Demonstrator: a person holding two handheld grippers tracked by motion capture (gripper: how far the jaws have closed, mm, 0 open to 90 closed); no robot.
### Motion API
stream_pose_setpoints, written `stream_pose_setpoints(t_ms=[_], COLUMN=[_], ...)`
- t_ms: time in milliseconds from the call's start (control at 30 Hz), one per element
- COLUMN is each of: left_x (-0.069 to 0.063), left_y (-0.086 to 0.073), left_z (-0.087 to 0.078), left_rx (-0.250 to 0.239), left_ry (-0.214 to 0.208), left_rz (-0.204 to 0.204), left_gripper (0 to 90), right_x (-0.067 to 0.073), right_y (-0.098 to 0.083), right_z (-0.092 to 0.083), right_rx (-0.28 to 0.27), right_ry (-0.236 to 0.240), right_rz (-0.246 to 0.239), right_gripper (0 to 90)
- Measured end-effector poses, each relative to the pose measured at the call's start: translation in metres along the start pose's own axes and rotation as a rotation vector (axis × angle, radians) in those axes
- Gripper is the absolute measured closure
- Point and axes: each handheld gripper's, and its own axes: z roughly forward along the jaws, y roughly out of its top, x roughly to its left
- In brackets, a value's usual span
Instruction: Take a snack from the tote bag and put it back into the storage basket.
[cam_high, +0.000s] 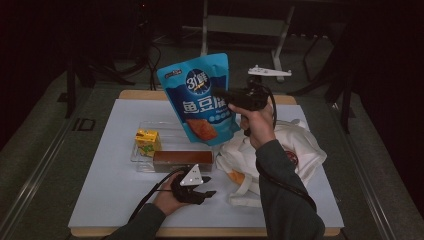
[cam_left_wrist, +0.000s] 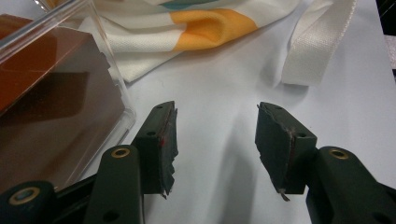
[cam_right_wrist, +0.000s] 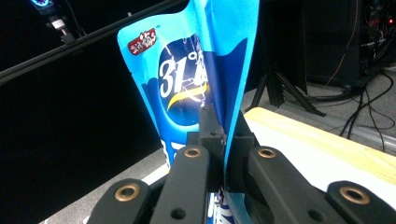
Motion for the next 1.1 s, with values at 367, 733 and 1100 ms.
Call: stream_pose_setpoints(t_ms=[367, 733, 1100], left_x=[-0.001, -0.002, -0.003], left_y=[0.000, 0.000, 0.000], left_z=[0.000, 0.000, 0.000], left_rx=[-0.002, -0.003, -0.005], left_ry=[0.003, 0.006, 0.008], left_rz=[0.010, 0.018, 0.020], left_gripper=[48.5, 48.1, 47.9], right_x=[-0.002, -0.008, -0.005], right_y=[-0.003, -0.009, -0.016], right_z=[0.033, 0.062, 0.090], right_rx=[0.039, 0.088, 0.143], right_ry=[-0.010, -0.025, -0.072], right_rz=[0.025, 0.045, 0.009], right_gripper=[89.0, 88.9, 88.2])
